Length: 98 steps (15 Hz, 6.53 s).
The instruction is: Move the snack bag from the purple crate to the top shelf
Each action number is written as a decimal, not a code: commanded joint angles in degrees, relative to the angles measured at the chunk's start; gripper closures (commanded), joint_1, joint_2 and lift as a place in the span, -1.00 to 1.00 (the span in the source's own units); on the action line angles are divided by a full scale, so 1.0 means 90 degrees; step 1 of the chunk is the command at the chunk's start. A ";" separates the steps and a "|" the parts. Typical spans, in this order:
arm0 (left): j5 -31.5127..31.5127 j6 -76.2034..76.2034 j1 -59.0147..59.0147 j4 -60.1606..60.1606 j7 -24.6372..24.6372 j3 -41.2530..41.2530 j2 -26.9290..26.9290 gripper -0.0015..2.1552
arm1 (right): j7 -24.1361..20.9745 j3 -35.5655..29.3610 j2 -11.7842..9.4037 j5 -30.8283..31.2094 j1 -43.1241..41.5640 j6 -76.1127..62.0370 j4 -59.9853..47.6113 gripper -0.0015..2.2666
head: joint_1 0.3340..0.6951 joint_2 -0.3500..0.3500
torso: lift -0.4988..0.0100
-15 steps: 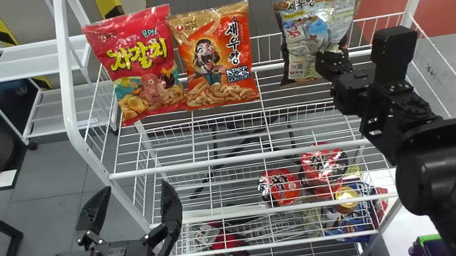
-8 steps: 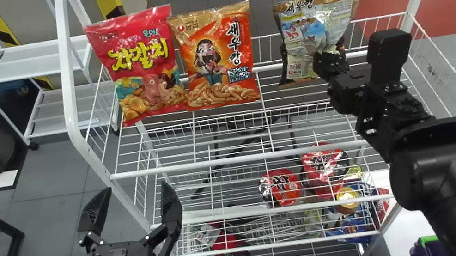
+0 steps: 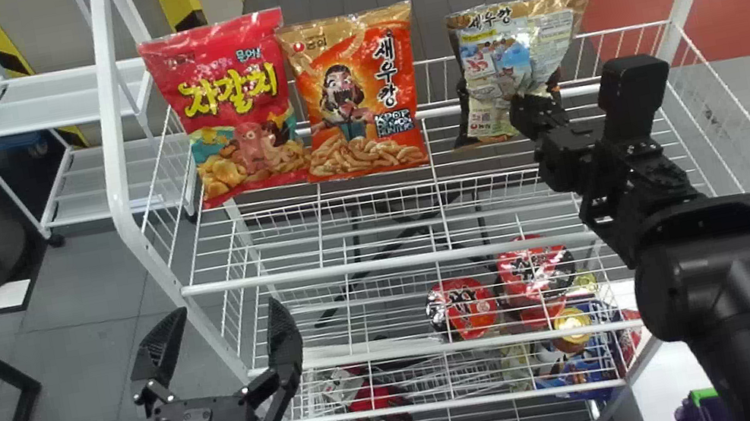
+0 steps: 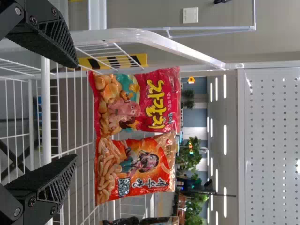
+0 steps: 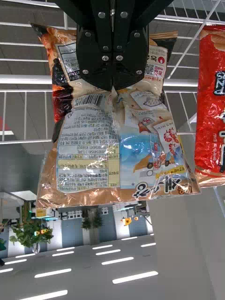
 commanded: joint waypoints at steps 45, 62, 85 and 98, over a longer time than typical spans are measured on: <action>0.0212 -0.0085 -0.0035 -0.0164 0.0027 0.0087 0.0010 -0.86 | 0.0366 -0.0033 0.0015 -0.0192 0.1504 0.0179 -0.2336 -0.88 | 1.00 0.14 | 0.97; -0.0071 -0.0574 0.0961 -0.1150 0.0476 0.0341 -0.0117 -0.86 | 0.0425 -0.0385 -0.0059 -0.0085 0.6729 -0.1579 -0.5930 -0.83 | 1.00 0.16 | 0.97; 0.0036 0.0286 0.0981 -0.1463 0.0124 0.0770 -0.0459 -0.85 | 0.0659 -0.0648 -0.0527 -0.0515 0.6739 -0.1676 -0.5715 -0.83 | 1.00 0.23 | 0.97; 0.0007 0.0188 0.0981 -0.1404 0.0134 0.0741 -0.0508 -0.85 | 0.0649 -0.0638 -0.0576 -0.0417 0.6729 -0.2087 -0.5637 -0.83 | 1.00 0.23 | 0.97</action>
